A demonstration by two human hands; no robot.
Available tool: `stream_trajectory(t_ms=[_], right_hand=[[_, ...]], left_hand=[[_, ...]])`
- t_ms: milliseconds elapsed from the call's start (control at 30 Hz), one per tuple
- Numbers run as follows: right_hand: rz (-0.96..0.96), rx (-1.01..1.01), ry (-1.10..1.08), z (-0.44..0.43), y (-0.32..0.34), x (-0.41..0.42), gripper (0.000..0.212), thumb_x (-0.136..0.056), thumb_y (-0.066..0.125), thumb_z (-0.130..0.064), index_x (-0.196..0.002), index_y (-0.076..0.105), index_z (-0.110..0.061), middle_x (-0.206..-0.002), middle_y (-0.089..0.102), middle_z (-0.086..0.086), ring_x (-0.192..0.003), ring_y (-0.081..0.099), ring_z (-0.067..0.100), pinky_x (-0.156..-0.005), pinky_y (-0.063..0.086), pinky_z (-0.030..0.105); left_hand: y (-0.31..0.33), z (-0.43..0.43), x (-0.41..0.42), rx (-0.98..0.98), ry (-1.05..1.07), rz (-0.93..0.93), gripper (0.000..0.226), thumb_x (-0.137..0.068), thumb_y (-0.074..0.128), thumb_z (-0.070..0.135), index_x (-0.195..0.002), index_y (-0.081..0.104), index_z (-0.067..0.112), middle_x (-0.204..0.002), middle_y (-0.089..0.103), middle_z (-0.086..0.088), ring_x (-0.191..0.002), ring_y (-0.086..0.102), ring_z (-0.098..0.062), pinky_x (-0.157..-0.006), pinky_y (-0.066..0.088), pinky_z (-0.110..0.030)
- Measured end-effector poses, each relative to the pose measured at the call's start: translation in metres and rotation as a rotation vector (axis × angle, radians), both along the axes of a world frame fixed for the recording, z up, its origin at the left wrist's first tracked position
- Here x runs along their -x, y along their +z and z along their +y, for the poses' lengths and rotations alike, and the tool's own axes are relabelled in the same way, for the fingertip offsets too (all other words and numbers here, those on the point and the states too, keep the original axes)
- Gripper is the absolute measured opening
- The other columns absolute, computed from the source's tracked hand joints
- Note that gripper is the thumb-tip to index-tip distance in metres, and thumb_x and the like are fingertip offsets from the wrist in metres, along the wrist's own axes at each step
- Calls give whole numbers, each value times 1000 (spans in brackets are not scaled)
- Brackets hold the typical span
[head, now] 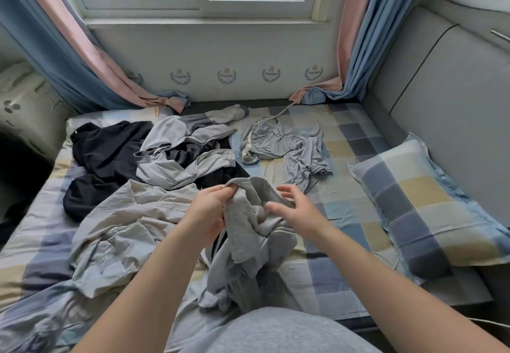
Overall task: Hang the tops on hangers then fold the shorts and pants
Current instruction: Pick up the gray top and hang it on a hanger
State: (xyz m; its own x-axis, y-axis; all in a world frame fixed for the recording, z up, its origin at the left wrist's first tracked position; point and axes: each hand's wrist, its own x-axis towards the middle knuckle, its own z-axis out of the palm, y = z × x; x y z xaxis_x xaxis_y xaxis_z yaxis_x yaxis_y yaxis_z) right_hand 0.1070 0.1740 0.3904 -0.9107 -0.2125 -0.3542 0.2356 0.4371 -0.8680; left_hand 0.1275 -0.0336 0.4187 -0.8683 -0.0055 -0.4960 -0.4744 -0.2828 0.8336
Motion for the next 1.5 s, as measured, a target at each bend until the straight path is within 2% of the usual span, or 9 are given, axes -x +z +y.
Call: stream_trajectory(t_ms=[133, 233, 333, 500, 633, 900, 1100, 1333, 1500], right_hand=[[53, -345, 13, -7, -8, -2, 66, -87, 71, -34, -144, 39, -26, -137, 50, 2, -127, 50, 25, -106, 42, 48], [57, -353, 27, 2, -18, 2, 19, -91, 65, -18, -109, 62, -17, -98, 66, 2, -95, 61, 23, -82, 49, 35], [71, -150, -56, 13, -26, 3, 22, -94, 64, -10, -73, 60, -12, -66, 56, 1, -69, 52, 17, -63, 39, 30], [-337, 620, -441, 36, -18, 10, 22, -105, 47, -14, -104, 66, -4, -89, 73, 12, -79, 69, 23, -76, 59, 36], [-584, 645, -456, 48, -12, 8, 44, -106, 41, -38, -113, 69, -4, -110, 70, 20, -97, 66, 35, -88, 54, 45], [-683, 887, -445, 41, 4, -3, 35, -99, 48, -37, -98, 67, -7, -81, 64, 12, -73, 62, 27, -73, 55, 38], [-642, 998, -430, 32, 7, -3, 32, -106, 45, -36, -94, 64, -14, -69, 58, 5, -62, 57, 18, -60, 54, 33], [-547, 908, -279, 54, 0, -4, 41, -89, 61, -25, -125, 64, -6, -104, 66, 19, -94, 64, 32, -97, 50, 47], [-453, 796, -289, 80, -20, -6, 34, -89, 59, -1, -123, 63, -4, -98, 72, 12, -87, 70, 25, -72, 62, 35]], left_hand=[[8, -3, -3, -30, -101, 28, 32, -101, 54, 17, -83, 80, 9, -78, 72, -12, -63, 70, -23, -51, 54, -29], [8, -8, -3, -40, -134, 12, 33, -99, 57, 20, -79, 81, 10, -78, 73, -12, -65, 71, -24, -52, 56, -30], [3, -12, -3, -40, -114, -19, 37, -98, 59, 27, -69, 80, 15, -72, 70, -8, -61, 68, -19, -55, 54, -29], [-13, -31, -1, -122, -12, -183, 44, -95, 59, 39, -67, 79, 13, -72, 70, -9, -59, 69, -21, -54, 55, -28], [-29, -38, 2, -258, -23, -283, 47, -89, 62, 44, -82, 78, 1, -87, 75, -15, -76, 74, -29, -67, 60, -34], [-54, -19, -2, -156, 68, -200, 56, -90, 67, 43, -129, 59, 4, -127, 64, -21, -119, 60, -39, -107, 45, -50], [-74, 6, -20, 490, -154, -221, 17, -87, 73, 20, -83, 62, 8, -72, 60, -9, -53, 51, -16, -49, 37, -24], [-68, 4, -9, 56, 179, -319, 23, -104, 46, 13, -121, 61, 5, -89, 63, -18, -75, 61, -28, -70, 56, -36], [-48, 14, -8, -227, 232, -344, 35, -105, 48, 30, -92, 62, 0, -70, 67, -14, -64, 67, -25, -75, 57, -38]])
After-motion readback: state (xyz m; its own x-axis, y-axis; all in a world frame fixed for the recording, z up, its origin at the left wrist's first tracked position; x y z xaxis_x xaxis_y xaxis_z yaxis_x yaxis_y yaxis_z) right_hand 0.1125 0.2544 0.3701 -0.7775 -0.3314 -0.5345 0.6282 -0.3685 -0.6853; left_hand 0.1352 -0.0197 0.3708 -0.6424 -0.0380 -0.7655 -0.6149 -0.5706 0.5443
